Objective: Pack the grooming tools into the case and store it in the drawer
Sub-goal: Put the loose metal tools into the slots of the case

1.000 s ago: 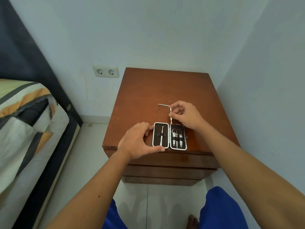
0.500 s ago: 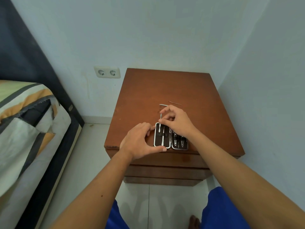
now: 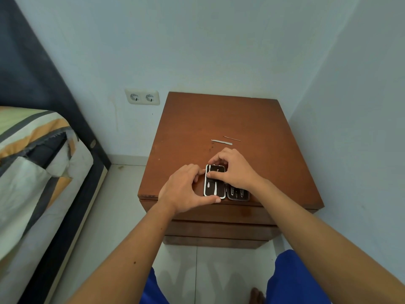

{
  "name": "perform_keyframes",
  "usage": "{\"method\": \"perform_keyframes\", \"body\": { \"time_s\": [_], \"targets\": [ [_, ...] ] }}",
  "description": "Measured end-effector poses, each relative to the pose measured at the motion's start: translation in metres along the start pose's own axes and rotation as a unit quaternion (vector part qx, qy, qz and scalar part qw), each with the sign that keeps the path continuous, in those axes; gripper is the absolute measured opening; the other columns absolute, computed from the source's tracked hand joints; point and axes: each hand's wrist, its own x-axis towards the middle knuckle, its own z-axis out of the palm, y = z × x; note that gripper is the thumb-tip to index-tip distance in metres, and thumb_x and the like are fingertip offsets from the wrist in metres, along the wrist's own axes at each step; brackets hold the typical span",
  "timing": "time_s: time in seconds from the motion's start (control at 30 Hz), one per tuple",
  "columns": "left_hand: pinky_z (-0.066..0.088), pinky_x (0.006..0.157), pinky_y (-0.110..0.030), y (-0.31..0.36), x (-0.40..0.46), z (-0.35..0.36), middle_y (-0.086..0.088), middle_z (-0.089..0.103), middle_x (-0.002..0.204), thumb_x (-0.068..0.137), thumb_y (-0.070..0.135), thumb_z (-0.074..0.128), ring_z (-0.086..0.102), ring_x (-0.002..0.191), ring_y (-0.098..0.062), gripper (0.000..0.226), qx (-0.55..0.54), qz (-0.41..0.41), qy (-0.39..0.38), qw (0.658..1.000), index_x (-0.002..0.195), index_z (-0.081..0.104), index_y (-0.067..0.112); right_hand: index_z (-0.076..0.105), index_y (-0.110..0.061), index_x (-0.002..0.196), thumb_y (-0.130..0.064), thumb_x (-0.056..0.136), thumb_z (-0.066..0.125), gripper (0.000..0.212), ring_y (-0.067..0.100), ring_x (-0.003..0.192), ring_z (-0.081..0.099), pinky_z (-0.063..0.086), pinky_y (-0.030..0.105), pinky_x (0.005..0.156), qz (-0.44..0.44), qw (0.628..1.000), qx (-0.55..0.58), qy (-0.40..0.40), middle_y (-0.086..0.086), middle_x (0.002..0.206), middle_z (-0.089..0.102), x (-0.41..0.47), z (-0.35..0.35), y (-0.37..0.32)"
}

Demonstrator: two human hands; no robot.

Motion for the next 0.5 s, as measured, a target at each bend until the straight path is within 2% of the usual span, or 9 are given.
{"method": "perform_keyframes", "body": {
  "time_s": [0.13, 0.27, 0.5],
  "targets": [
    [0.05, 0.075, -0.026, -0.001, -0.001, 0.0, 0.017, 0.053, 0.093, 0.062, 0.089, 0.075, 0.053, 0.088, -0.006, 0.078, -0.006, -0.002, -0.002, 1.0, 0.109, 0.059, 0.029, 0.072, -0.037, 0.119, -0.056, 0.076, 0.084, 0.049, 0.008, 0.116, 0.044, 0.044, 0.031, 0.099, -0.006, 1.0, -0.013, -0.024, -0.016, 0.114, 0.056, -0.008, -0.004, -0.002],
    [0.051, 0.074, -0.028, 0.0, -0.001, 0.001, 0.016, 0.054, 0.092, 0.062, 0.09, 0.076, 0.053, 0.087, -0.007, 0.078, -0.006, -0.004, 0.001, 1.0, 0.107, 0.059, 0.029, 0.07, -0.034, 0.126, -0.059, 0.071, 0.086, 0.063, 0.011, 0.116, 0.044, 0.044, 0.033, 0.102, -0.018, 0.999, -0.019, -0.031, -0.013, 0.115, 0.052, -0.017, -0.005, -0.005],
    [0.04, 0.069, -0.023, 0.0, -0.001, 0.001, 0.018, 0.049, 0.089, 0.063, 0.087, 0.078, 0.05, 0.084, -0.005, 0.071, -0.006, 0.007, 0.006, 1.0, 0.101, 0.054, 0.032, 0.072, -0.026, 0.122, -0.065, 0.065, 0.088, 0.071, 0.013, 0.113, 0.043, 0.04, 0.028, 0.102, -0.028, 0.998, -0.043, -0.03, -0.013, 0.116, 0.049, -0.022, -0.003, -0.007]
  ]
}}
